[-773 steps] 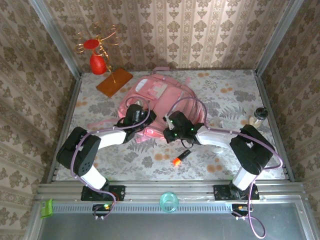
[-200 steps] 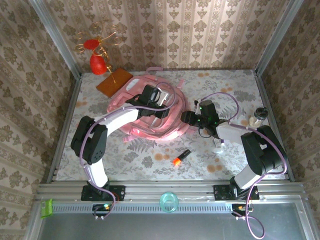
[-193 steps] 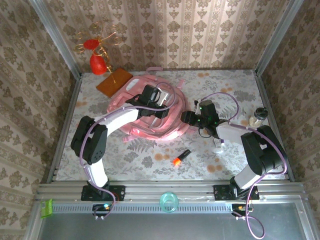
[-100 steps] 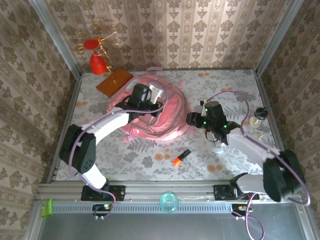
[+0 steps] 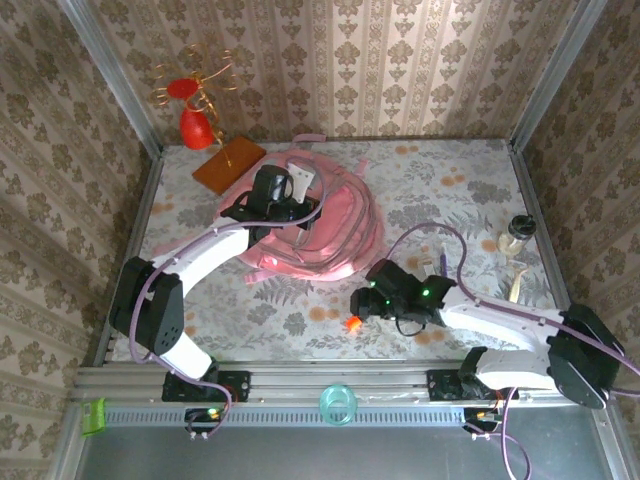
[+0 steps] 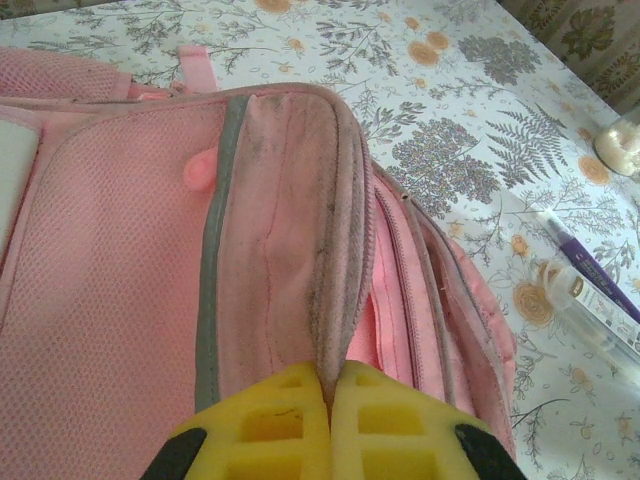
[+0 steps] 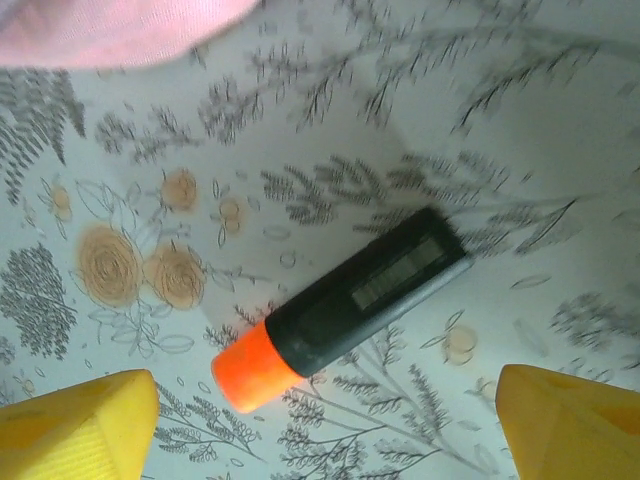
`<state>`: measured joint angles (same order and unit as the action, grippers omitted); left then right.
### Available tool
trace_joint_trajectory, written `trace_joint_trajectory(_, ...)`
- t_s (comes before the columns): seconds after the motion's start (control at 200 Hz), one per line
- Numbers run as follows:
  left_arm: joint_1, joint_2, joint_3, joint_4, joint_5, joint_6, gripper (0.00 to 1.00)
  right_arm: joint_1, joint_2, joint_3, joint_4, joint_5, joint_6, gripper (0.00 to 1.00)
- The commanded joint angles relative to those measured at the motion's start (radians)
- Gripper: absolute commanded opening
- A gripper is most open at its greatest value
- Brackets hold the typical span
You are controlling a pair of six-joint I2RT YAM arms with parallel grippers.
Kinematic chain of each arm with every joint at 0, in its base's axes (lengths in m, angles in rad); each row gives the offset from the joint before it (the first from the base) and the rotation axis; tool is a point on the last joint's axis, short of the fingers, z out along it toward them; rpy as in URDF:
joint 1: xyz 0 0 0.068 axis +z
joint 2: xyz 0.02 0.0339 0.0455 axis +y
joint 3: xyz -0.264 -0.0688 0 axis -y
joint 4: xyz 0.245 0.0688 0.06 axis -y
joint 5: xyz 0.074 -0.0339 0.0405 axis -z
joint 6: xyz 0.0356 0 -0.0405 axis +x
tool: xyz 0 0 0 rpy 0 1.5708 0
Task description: Pack books, pencil case, and school supplies into a backpack
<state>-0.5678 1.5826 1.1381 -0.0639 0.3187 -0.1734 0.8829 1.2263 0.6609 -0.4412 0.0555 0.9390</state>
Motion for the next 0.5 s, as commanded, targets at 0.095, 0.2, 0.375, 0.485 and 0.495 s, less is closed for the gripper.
trace_joint_trajectory(0.095, 0.011, -0.051, -0.013, 0.064, -0.006, -0.014, 0.00, 0.035, 0.113, -0.008, 0.112, 0.006, 0.171, 0.81)
trace_joint_trajectory(0.2, 0.013, -0.056, -0.013, 0.062, -0.010, -0.013, 0.00, 0.045, 0.156, 0.007, 0.156, 0.034, 0.175, 0.79)
trace_joint_trajectory(0.375, 0.013, -0.062, -0.009, 0.055, -0.012, -0.015, 0.00, 0.057, 0.256, 0.031, 0.177, 0.093, 0.190, 0.75)
trace_joint_trajectory(0.485, 0.014, -0.071, -0.009, 0.053, -0.013, -0.015, 0.00, 0.079, 0.294, 0.056, 0.146, 0.172, 0.192, 0.70)
trace_joint_trajectory(0.495, 0.014, -0.071, -0.008, 0.052, -0.013, -0.015, 0.00, 0.081, 0.298, 0.060, 0.143, 0.180, 0.191, 0.70)
